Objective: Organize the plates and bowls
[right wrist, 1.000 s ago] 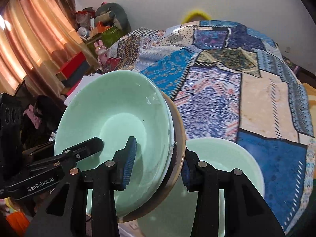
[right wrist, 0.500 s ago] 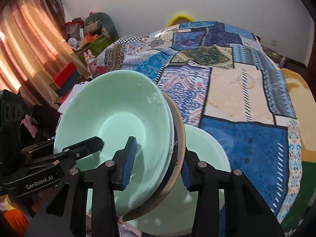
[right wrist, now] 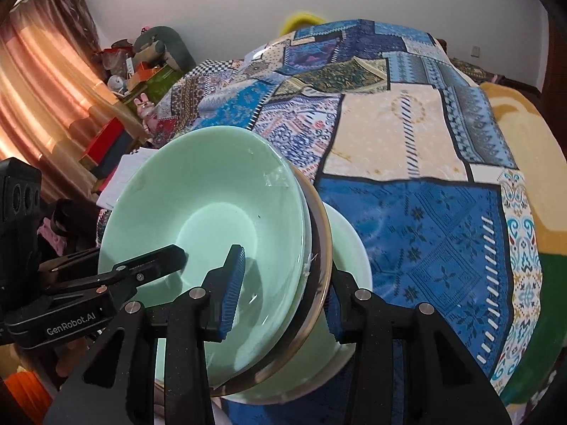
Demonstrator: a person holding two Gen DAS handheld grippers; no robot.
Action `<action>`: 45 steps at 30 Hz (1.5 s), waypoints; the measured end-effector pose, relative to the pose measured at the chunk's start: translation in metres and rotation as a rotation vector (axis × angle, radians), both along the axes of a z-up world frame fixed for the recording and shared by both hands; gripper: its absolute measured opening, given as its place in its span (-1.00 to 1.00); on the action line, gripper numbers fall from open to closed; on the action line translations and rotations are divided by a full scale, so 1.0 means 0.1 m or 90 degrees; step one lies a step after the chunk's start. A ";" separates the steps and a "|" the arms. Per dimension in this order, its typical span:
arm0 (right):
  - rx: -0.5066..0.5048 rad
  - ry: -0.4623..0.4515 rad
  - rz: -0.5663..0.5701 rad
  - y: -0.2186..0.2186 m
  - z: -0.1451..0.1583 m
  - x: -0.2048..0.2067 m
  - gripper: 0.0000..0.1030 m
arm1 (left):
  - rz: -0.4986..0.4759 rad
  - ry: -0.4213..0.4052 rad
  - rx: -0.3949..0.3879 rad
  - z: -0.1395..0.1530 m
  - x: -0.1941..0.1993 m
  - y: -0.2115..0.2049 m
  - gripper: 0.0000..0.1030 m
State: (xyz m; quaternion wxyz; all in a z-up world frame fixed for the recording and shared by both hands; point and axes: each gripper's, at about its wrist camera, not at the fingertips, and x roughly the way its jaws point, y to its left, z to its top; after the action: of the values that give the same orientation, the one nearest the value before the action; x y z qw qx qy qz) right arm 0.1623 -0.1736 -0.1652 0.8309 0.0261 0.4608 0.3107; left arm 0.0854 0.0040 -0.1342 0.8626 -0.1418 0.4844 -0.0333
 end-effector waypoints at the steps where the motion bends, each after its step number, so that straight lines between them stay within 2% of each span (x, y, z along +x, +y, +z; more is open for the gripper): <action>1: -0.001 0.003 -0.001 -0.01 -0.02 0.01 -0.28 | -0.002 0.003 0.000 -0.02 0.00 -0.01 -0.26; 9: -0.003 0.026 -0.004 -0.01 -0.16 0.02 -0.28 | -0.001 0.033 -0.009 -0.20 0.02 0.00 -0.26; 24: -0.032 -0.011 0.004 0.08 -0.17 -0.03 -0.20 | -0.006 0.019 -0.003 -0.22 -0.01 0.03 -0.26; 28: -0.039 -0.027 0.002 0.07 -0.11 -0.08 -0.12 | 0.002 -0.025 0.042 -0.07 -0.08 0.01 -0.23; 30: -0.043 -0.037 -0.004 0.05 -0.06 -0.12 -0.09 | 0.002 -0.037 0.043 0.00 -0.12 0.02 -0.13; 36: -0.012 -0.074 -0.021 -0.07 0.20 -0.25 -0.03 | 0.005 -0.087 0.047 0.30 -0.28 0.03 -0.09; 39: 0.009 -0.109 -0.028 -0.13 0.41 -0.37 0.00 | 0.001 -0.125 0.051 0.50 -0.41 0.00 0.01; 42: 0.029 -0.160 -0.034 -0.17 0.64 -0.55 0.18 | 0.000 -0.176 0.061 0.75 -0.58 -0.03 0.08; 45: 0.045 -0.210 -0.037 -0.20 0.84 -0.73 0.19 | -0.003 -0.227 0.072 0.97 -0.75 -0.05 0.18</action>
State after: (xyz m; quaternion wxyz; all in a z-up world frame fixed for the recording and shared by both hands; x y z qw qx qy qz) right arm 0.0897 -0.1939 -0.0811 0.9023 0.0173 0.3063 0.3030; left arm 0.0102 -0.0013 -0.0371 0.9412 -0.0843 0.3255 -0.0326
